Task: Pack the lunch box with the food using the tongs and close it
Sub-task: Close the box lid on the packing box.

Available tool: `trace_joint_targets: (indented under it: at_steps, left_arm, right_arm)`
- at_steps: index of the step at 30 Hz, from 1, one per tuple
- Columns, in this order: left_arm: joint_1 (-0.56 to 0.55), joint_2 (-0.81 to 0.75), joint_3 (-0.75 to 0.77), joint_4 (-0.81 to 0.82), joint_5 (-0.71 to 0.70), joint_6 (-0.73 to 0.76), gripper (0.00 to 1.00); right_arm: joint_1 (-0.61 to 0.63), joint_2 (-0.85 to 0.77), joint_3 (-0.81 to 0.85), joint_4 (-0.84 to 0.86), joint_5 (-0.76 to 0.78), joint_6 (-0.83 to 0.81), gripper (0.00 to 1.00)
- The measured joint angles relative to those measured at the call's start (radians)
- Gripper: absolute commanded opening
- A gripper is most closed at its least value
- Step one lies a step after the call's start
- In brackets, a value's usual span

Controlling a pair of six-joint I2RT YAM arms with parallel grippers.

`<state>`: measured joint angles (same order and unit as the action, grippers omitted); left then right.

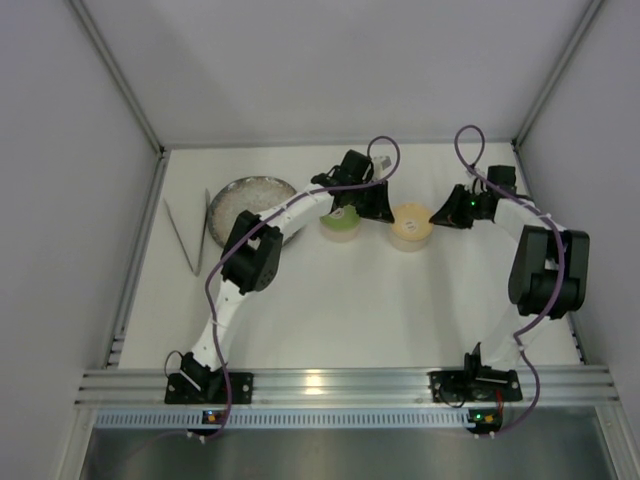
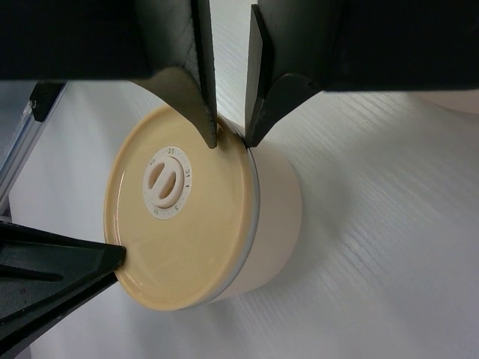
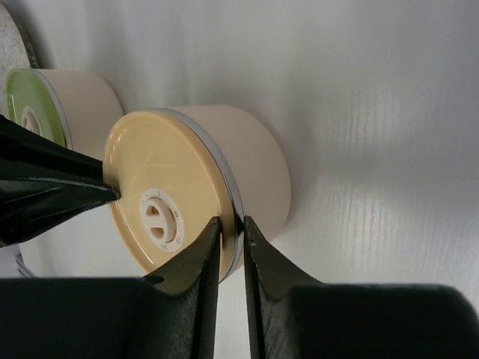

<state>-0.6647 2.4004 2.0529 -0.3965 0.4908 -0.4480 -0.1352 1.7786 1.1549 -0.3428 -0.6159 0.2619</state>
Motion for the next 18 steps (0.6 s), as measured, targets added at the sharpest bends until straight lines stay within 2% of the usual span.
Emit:
trace_joint_targets:
  at_steps: [4,18]
  left_arm:
    - [0.001,0.0,0.001,0.001,0.003,0.002,0.0]
    - [0.001,-0.002,0.003,-0.006,0.02,0.011,0.0]
  right_arm:
    - [0.003,-0.009,-0.003,-0.001,0.011,-0.005,0.0]
    - [0.014,-0.04,-0.003,-0.076,0.046,-0.023,0.0]
